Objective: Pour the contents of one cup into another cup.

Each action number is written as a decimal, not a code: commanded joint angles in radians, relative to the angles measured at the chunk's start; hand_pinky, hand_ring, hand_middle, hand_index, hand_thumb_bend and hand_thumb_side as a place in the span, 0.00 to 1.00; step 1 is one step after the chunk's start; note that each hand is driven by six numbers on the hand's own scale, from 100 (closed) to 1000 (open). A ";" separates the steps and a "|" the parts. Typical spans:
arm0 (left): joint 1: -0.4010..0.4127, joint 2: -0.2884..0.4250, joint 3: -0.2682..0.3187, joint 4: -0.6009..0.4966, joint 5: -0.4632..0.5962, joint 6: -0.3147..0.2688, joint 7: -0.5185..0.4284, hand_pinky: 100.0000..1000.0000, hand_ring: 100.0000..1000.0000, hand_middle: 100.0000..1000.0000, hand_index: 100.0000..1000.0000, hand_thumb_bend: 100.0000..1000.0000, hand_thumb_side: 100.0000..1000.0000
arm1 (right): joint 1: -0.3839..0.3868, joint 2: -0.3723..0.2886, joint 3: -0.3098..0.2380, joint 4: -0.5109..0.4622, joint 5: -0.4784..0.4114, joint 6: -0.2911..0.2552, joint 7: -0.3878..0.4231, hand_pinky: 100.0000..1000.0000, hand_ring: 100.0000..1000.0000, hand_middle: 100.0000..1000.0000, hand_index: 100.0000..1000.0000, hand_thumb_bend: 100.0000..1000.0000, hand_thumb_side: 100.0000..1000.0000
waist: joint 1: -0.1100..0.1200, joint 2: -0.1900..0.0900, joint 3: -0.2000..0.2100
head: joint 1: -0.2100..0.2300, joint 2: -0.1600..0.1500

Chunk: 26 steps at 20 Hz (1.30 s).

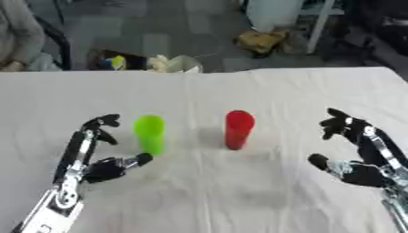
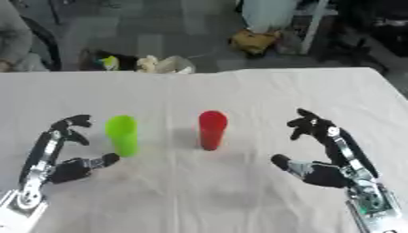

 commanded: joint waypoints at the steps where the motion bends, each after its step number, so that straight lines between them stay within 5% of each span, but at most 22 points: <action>1: -0.029 -0.001 0.000 0.020 0.001 -0.006 0.010 0.65 0.46 0.64 0.82 0.92 0.43 | -0.011 -0.016 -0.001 -0.016 -0.008 -0.004 0.005 0.77 1.00 0.43 0.68 0.62 0.28 | 0.000 -0.017 -0.003 | 0.004 -0.003; 26: -0.143 -0.036 0.004 0.221 -0.002 -0.072 -0.007 0.65 0.46 0.64 0.82 0.97 0.45 | -0.013 -0.010 0.005 -0.018 -0.009 -0.007 0.015 0.77 1.00 0.42 0.68 0.62 0.28 | -0.007 -0.010 -0.029 | 0.015 -0.004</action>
